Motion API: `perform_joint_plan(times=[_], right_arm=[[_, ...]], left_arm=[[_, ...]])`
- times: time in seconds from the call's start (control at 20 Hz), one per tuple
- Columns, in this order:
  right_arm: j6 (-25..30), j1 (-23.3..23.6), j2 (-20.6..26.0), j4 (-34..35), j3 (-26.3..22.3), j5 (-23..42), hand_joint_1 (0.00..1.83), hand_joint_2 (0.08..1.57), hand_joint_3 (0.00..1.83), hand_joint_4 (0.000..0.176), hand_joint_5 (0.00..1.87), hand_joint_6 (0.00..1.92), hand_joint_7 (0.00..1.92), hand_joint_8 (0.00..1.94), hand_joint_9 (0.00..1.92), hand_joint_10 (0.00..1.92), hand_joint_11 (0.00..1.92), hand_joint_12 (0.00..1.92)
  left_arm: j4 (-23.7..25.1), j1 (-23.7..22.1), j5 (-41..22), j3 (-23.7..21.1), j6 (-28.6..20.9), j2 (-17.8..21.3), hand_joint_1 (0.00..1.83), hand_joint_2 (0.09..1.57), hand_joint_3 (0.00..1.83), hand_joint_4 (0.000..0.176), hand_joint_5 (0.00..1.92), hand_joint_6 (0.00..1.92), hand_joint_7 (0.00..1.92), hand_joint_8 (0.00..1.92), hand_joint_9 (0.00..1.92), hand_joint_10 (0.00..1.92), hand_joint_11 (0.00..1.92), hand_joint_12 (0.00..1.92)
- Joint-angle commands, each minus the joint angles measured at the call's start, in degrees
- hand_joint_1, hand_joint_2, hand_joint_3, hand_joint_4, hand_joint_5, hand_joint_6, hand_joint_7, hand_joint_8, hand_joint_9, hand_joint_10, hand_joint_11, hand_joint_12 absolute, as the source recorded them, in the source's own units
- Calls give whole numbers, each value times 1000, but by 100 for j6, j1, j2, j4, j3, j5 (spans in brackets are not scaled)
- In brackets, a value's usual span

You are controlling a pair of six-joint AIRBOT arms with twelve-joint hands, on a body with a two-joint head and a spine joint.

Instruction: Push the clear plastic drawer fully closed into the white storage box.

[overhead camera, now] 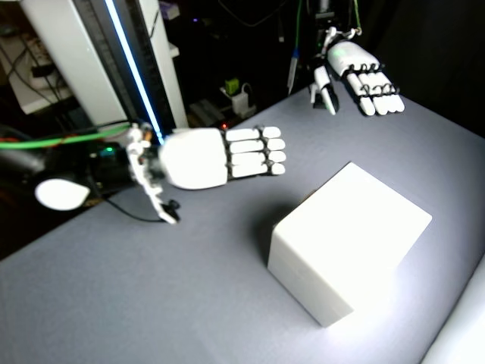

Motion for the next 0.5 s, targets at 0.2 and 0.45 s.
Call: perform_joint_plan(times=[0.2, 0.45], right_arm=[[-610, -520, 748, 994, -415, 1552, 130, 1362, 0, 0, 0, 0, 34, 1, 51, 11, 0, 483], [-1354, -1273, 1336, 2224, -616, 2316, 111, 1335, 0, 0, 0, 0, 0, 0, 0, 0, 0, 8]], left_arm=[[-115, 44, -966, -33, -16, 54, 587, 1510, 3, 0, 0, 0, 0, 0, 0, 0, 0, 0], [-152, 48, -1161, -40, -16, 47, 263, 1475, 0, 35, 0, 0, 0, 0, 0, 0, 0, 0]])
